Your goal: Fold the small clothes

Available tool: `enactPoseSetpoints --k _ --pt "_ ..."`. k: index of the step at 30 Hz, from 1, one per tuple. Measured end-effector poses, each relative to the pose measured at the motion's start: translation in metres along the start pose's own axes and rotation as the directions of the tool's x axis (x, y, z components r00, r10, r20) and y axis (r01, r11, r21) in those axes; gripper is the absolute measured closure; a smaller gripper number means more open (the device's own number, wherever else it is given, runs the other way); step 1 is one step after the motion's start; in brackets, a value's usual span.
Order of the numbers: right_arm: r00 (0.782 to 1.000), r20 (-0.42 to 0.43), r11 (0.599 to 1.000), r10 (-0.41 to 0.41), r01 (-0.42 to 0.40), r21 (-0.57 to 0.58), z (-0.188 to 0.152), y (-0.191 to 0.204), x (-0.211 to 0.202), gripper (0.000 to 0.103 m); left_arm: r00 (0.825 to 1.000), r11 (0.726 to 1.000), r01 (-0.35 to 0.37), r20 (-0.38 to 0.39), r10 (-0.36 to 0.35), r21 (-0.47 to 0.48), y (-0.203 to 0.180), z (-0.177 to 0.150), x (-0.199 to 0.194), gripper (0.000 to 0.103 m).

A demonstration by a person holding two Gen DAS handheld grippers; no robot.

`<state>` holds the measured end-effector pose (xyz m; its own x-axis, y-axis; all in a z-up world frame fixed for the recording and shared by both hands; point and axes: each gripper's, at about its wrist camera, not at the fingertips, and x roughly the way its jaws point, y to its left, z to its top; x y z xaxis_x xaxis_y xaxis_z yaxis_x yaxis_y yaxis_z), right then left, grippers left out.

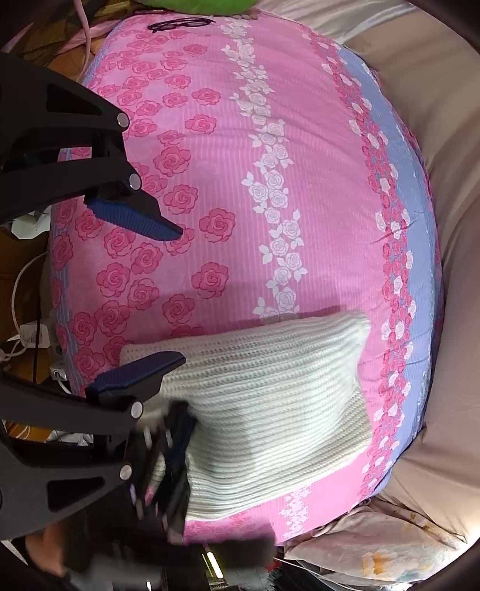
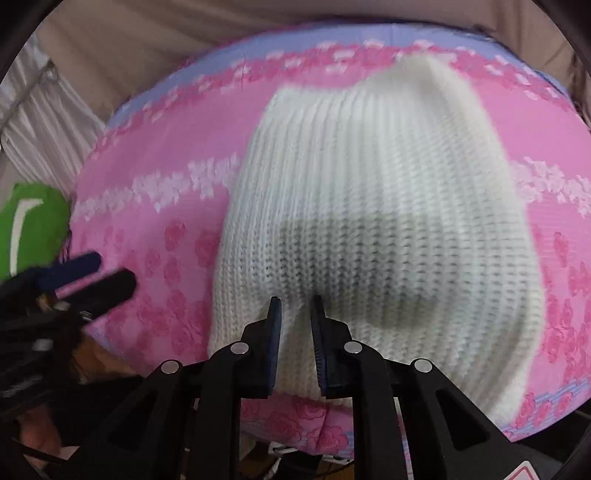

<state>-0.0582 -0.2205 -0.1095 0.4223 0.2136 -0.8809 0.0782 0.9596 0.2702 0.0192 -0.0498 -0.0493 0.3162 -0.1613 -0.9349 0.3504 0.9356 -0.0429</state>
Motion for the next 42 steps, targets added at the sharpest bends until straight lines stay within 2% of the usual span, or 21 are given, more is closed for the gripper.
enactPoseSetpoints --k 1,3,4,6,8,9,11,13,15,17,18,21,25,26,27,29,32,35,37,39,42 --pt "0.998 0.065 0.999 -0.014 0.011 0.036 0.003 -0.010 -0.020 0.083 1.000 1.000 0.004 0.002 -0.004 -0.003 0.000 0.001 -0.001 0.042" --pt "0.986 0.149 0.990 -0.070 0.051 0.128 0.014 -0.043 -0.048 0.063 1.000 1.000 0.015 0.009 -0.015 -0.009 -0.002 0.004 -0.001 0.042" --pt "0.983 0.159 0.983 -0.092 0.064 0.172 0.020 -0.061 -0.053 0.063 1.000 1.000 0.018 0.012 -0.018 -0.007 -0.004 0.005 -0.001 0.042" --pt "0.985 0.129 0.969 -0.110 0.077 0.236 0.038 -0.091 -0.044 0.062 0.999 1.000 0.025 0.021 -0.025 0.008 -0.011 0.010 -0.001 0.042" --pt "0.995 0.075 0.964 -0.065 0.044 0.263 0.049 -0.109 -0.021 0.058 0.999 0.999 0.031 0.026 -0.032 0.019 -0.018 0.013 -0.001 0.041" --pt "0.998 0.054 0.962 -0.034 0.018 0.272 0.053 -0.110 -0.007 0.064 0.999 0.999 0.034 0.028 -0.034 0.028 -0.024 0.015 0.000 0.041" --pt "0.999 0.039 0.962 -0.016 0.004 0.274 0.052 -0.110 0.009 0.085 0.999 0.998 0.035 0.027 -0.036 0.044 -0.032 0.017 0.003 0.040" --pt "0.992 0.125 0.966 -0.031 -0.003 0.257 0.051 -0.101 -0.010 0.088 0.999 0.998 0.034 0.021 -0.035 0.052 -0.039 0.018 0.005 0.040" --pt "0.974 0.220 0.976 -0.056 0.007 0.218 0.049 -0.090 -0.043 0.089 0.999 0.998 0.030 0.018 -0.031 0.057 -0.044 0.019 0.008 0.040" --pt "0.965 0.248 0.978 -0.089 0.037 0.207 0.047 -0.091 -0.054 0.089 1.000 0.998 0.026 0.015 -0.026 0.054 -0.047 0.019 0.011 0.040" --pt "0.967 0.227 0.976 -0.115 0.068 0.207 0.044 -0.096 -0.049 0.089 1.000 0.998 0.024 0.012 -0.025 0.050 -0.048 0.019 0.013 0.040" --pt "0.983 0.035 0.972 -0.180 0.172 0.158 0.034 -0.114 0.012 0.084 1.000 0.999 0.016 0.001 -0.017 0.038 -0.050 0.019 0.020 0.040" --pt "0.982 0.127 0.978 -0.143 0.120 0.172 0.031 -0.104 -0.027 0.078 1.000 1.000 0.014 -0.026 -0.014 0.027 -0.053 0.019 0.031 0.040" --pt "0.980 0.146 0.978 -0.136 0.109 0.178 0.028 -0.103 -0.038 0.071 0.999 1.000 0.016 -0.030 -0.015 0.023 -0.055 0.019 0.032 0.040" --pt "0.980 0.155 0.979 -0.124 0.095 0.182 0.024 -0.103 -0.045 0.059 0.999 1.000 0.020 -0.033 -0.019 0.015 -0.056 0.019 0.034 0.040" --pt "0.986 0.132 0.979 -0.105 0.080 0.187 0.011 -0.106 -0.047 0.052 0.999 0.999 0.037 -0.030 -0.037 -0.011 -0.057 0.019 0.034 0.039" --pt "0.993 0.057 0.975 -0.106 0.093 0.202 -0.009 -0.115 -0.028 0.050 0.988 0.984 0.144 -0.035 -0.148 -0.102 -0.052 0.022 0.038 0.029" --pt "0.999 0.006 0.960 -0.040 0.036 0.278 -0.015 -0.131 -0.001 0.041 0.968 0.945 0.239 -0.027 -0.251 -0.223 -0.042 0.024 0.054 0.022" --pt "1.000 -0.003 0.953 0.003 -0.002 0.303 -0.012 -0.134 0.008 0.043 0.964 0.938 0.236 -0.062 -0.259 -0.254 -0.042 0.026 0.070 0.022" --pt "1.000 0.000 0.954 0.000 0.000 0.298 -0.007 -0.132 0.007 0.053 0.960 0.933 0.241 -0.076 -0.270 -0.269 -0.042 0.025 0.077 0.022" --pt "0.997 0.064 0.964 -0.041 0.023 0.266 0.002 -0.124 -0.016 0.055 0.973 0.949 0.210 -0.046 -0.227 -0.234 -0.048 0.026 0.065 0.022"
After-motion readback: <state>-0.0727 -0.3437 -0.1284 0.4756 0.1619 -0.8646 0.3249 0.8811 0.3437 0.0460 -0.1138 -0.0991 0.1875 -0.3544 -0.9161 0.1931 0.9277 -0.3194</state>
